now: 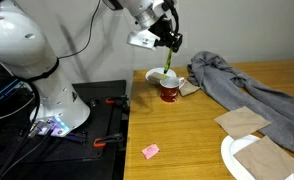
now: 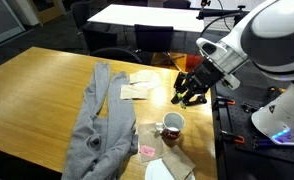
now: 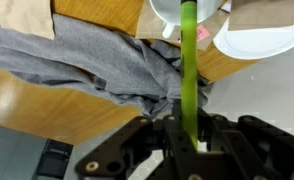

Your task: Take the green pen out of the mug and put it on the table

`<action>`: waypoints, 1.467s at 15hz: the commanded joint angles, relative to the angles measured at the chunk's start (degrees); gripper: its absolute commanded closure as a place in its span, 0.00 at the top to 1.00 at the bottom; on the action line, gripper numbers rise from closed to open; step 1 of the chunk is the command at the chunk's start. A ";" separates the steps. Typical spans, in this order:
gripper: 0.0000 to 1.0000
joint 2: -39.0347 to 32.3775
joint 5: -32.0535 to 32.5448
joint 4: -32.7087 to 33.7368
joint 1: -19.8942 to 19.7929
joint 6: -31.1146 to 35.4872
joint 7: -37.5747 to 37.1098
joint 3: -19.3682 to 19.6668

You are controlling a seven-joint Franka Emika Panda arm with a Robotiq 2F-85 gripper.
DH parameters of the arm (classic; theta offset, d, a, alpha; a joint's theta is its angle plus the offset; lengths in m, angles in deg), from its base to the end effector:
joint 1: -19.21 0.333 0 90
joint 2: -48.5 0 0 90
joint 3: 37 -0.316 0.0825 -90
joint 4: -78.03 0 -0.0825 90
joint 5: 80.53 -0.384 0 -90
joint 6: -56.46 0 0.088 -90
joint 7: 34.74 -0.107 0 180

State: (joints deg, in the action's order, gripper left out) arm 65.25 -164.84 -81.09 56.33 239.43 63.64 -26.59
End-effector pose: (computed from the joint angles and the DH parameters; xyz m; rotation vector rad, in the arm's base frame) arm 0.3604 0.0807 0.3238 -2.7376 -0.9747 -0.9831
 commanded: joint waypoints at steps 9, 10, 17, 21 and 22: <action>0.02 -9.75 27.63 1.90 -20.28 -3.17 -29.94 -2.11; 0.02 -10.30 31.46 2.08 -22.44 -4.36 -33.01 -2.59; 0.02 -12.25 68.72 7.12 -38.15 -19.56 -59.92 -6.77; 0.02 -9.38 84.81 13.40 -38.55 -38.41 -70.21 -7.65; 0.02 -8.81 85.54 15.15 -37.83 -42.98 -70.27 -7.81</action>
State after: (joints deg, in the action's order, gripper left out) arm 54.31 -83.05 -70.18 17.50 207.61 -3.87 -33.29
